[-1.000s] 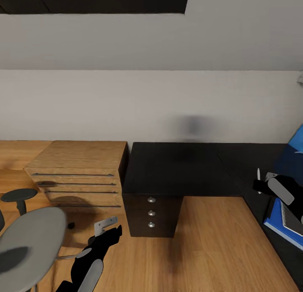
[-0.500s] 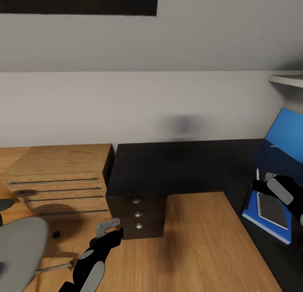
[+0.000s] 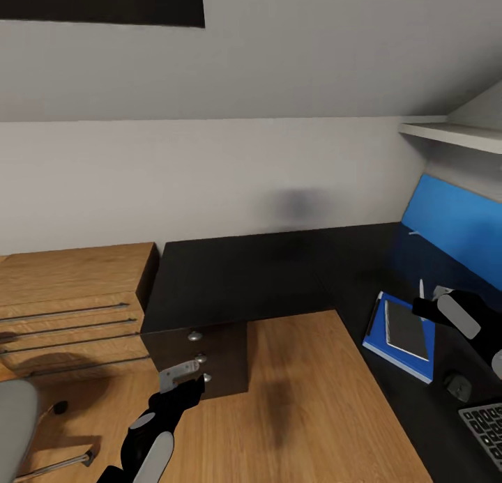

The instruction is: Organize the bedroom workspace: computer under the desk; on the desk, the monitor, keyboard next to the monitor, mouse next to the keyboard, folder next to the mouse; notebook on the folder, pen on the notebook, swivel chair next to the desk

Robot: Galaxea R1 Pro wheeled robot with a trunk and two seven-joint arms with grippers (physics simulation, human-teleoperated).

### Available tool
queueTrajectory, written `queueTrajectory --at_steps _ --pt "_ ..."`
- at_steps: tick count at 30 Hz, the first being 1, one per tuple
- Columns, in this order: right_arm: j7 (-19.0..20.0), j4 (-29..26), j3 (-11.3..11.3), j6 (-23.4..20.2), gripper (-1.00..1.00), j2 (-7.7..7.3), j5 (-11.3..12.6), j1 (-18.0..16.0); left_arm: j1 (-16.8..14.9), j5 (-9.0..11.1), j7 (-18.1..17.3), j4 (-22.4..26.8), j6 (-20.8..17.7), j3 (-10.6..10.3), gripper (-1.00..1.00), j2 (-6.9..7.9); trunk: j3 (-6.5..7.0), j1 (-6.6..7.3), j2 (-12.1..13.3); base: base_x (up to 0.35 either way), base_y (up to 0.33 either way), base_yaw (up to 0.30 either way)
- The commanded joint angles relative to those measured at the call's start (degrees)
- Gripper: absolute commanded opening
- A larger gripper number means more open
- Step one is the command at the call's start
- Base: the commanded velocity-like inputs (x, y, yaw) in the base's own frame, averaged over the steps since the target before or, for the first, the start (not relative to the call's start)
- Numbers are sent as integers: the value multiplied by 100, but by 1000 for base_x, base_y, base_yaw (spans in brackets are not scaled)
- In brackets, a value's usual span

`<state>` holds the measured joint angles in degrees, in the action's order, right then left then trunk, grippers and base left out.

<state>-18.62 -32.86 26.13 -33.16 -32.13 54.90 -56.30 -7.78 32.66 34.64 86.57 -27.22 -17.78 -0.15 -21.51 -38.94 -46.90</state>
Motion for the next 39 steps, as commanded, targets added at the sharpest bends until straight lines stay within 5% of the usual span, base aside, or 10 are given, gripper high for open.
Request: queueTrajectory --at_steps 1,6,39 --pt "-41 -10 47 0 -100 87 52 -7 -5 48 59 19 -8 -2 100 -1 -8 -1 -6 0 -3 -12" --pt "-20 97 59 17 -100 274 12 -4 -5 42 77 35 -3 -2 100 -11 -97 -111 -207 0 -1 -3" --pt "-19 336 90 171 -100 315 -233 -4 -5 43 78 42 -3 -5 100 -11 -690 -836 -1531 0 0 0"
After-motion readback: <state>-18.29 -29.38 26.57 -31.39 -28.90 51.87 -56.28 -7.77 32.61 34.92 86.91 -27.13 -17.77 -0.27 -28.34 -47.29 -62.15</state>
